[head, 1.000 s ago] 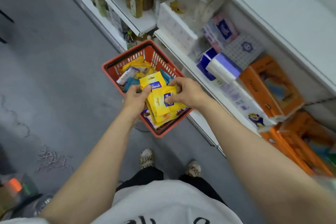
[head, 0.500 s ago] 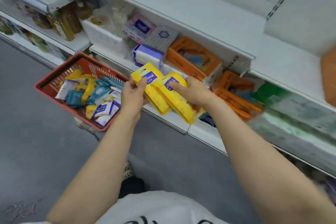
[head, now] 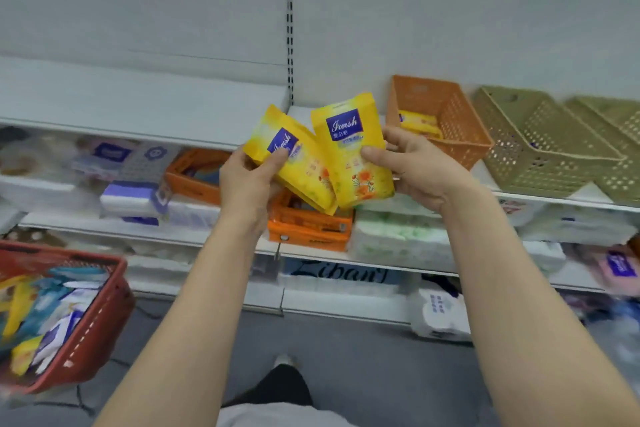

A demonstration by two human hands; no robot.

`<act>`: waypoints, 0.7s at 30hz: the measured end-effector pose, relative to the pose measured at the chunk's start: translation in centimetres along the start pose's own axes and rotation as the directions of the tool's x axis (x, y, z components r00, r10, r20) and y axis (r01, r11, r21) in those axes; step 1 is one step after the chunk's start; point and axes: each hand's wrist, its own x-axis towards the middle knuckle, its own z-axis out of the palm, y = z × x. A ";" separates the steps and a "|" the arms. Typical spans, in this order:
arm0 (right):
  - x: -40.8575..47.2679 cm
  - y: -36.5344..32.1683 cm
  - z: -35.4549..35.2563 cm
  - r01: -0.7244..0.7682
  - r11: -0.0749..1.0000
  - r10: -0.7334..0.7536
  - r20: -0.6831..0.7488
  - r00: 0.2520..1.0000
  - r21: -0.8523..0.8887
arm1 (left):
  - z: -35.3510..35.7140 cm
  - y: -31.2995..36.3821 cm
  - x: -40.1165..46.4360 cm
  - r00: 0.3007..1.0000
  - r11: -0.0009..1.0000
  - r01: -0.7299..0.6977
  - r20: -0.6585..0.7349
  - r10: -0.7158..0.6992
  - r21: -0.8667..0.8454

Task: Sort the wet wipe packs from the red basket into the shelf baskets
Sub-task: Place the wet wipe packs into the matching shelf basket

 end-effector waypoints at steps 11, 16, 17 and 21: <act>5.9 -4.3 -16.2 0.104 0.985 -0.069 -0.233 0.970 0.137 | 19.4 2.0 10.6 0.906 0.983 0.043 0.407 -0.114 0.181; 9.7 -6.4 -22.2 0.097 0.995 -0.087 -0.224 0.971 0.034 | 25.2 1.8 15.3 0.825 0.919 0.050 0.502 -0.258 0.390; 10.7 -6.5 -22.8 0.097 0.994 -0.087 -0.213 0.973 0.039 | 25.8 1.4 16.0 0.846 0.925 0.064 0.471 -0.249 0.374; 13.9 -4.9 -26.0 0.028 1.000 -0.030 -0.273 0.962 -0.009 | 26.3 -0.6 18.7 0.971 0.968 0.125 0.172 -0.164 0.219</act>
